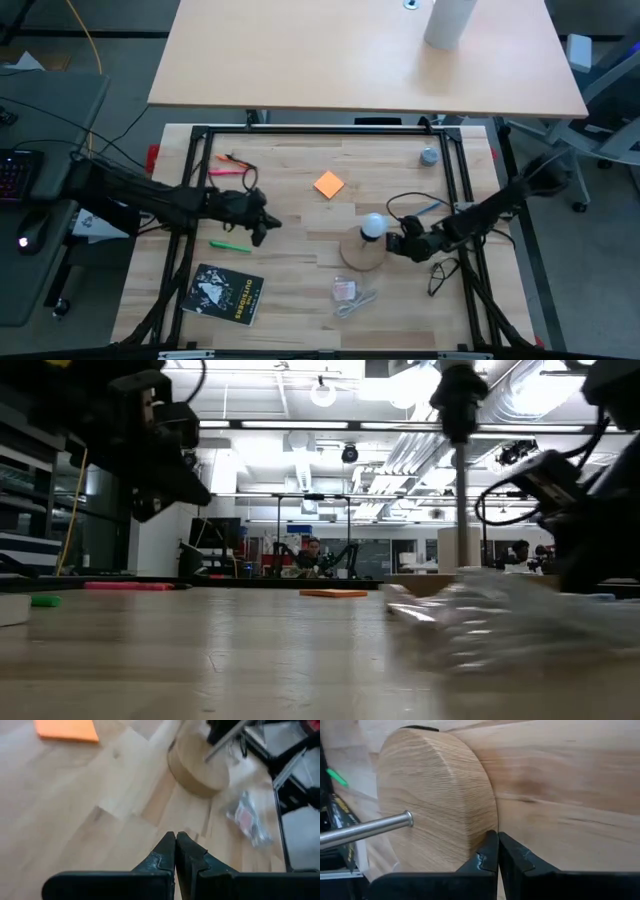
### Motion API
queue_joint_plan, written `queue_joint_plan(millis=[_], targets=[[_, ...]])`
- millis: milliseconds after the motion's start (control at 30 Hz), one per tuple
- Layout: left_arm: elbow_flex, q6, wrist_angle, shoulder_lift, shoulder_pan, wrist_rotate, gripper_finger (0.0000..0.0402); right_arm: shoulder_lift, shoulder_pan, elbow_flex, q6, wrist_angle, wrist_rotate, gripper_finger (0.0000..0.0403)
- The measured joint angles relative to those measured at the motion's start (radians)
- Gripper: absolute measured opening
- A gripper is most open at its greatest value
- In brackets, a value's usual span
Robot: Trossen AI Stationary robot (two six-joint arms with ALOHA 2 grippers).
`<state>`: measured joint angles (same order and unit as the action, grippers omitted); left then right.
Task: Screw lightbulb
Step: Remove the white lightbulb from the lamp
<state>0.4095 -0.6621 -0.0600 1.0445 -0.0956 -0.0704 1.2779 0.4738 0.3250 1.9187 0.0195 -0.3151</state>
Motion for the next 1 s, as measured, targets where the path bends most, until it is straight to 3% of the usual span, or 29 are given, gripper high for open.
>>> queue_joint_plan(millis=[267,467,633,767,900,1000], targets=[[-0.011,0.028,0.06,-0.124,0.001,-0.077,0.0,0.23,-0.11,0.141,-0.137,0.187,-0.005,0.0],[-0.014,0.046,0.059,-0.149,0.003,-0.093,0.0,0.35,-0.178,0.288,-0.342,0.25,0.093,0.0],[-0.012,0.068,-0.008,-0.167,0.003,-0.103,0.0,0.253,-0.169,0.317,-0.427,0.099,0.112,0.0],[0.014,0.16,-0.053,-0.165,0.006,-0.122,0.0,0.088,-0.133,0.315,-0.513,-0.053,0.033,0.0],[0.101,0.316,-0.05,-0.121,0.039,-0.171,0.0,-0.052,-0.104,0.336,-0.699,0.062,-0.074,0.0],[0.174,0.457,-0.052,-0.062,0.089,-0.181,0.0,-0.071,-0.108,0.423,-0.862,0.128,-0.107,0.0]])
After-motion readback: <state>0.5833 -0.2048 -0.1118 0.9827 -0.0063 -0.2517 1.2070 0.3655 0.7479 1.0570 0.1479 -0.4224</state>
